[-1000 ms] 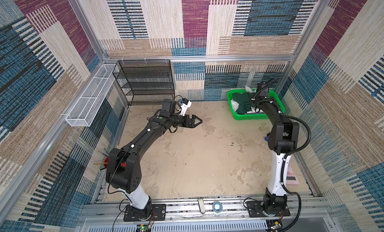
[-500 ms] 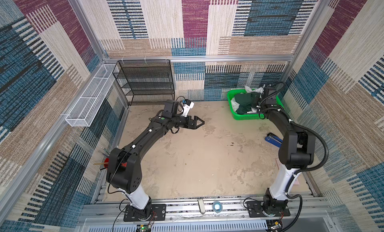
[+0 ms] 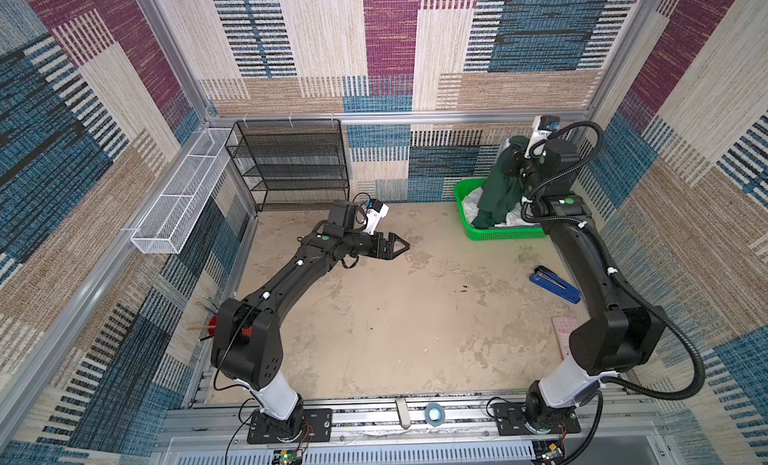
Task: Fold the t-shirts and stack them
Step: 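Lift the dark green t-shirt out and lower it onto the table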
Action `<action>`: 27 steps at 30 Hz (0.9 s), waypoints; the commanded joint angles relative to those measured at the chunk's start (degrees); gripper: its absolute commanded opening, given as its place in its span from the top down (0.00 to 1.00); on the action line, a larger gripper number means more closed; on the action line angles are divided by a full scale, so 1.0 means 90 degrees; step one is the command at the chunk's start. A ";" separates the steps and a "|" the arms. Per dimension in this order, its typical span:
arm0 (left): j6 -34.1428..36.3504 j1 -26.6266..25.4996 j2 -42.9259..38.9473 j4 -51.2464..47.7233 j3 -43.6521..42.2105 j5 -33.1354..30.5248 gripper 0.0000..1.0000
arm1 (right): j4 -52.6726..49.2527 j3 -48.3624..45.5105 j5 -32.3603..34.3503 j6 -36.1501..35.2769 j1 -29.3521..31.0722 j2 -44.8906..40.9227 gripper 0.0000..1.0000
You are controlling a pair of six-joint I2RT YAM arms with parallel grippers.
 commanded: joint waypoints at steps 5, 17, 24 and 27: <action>0.0379 0.0044 -0.0682 0.0402 -0.0331 -0.0384 0.01 | -0.0685 0.1242 -0.0673 0.0022 0.1201 -0.0136 1.00; -0.0049 0.0103 -0.2656 0.0448 -0.1718 -0.1675 0.01 | 0.0789 -0.2772 -0.1575 0.1827 0.1811 -0.1189 1.00; -0.0719 0.0055 -0.3478 -0.0879 -0.2681 -0.2084 0.01 | 0.1562 -0.4547 -0.1999 0.2305 0.2065 -0.1052 1.00; -0.1012 -0.0040 -0.3549 -0.0901 -0.3166 -0.2066 0.01 | 0.1685 -0.4744 -0.2052 0.2277 0.2106 -0.0739 0.92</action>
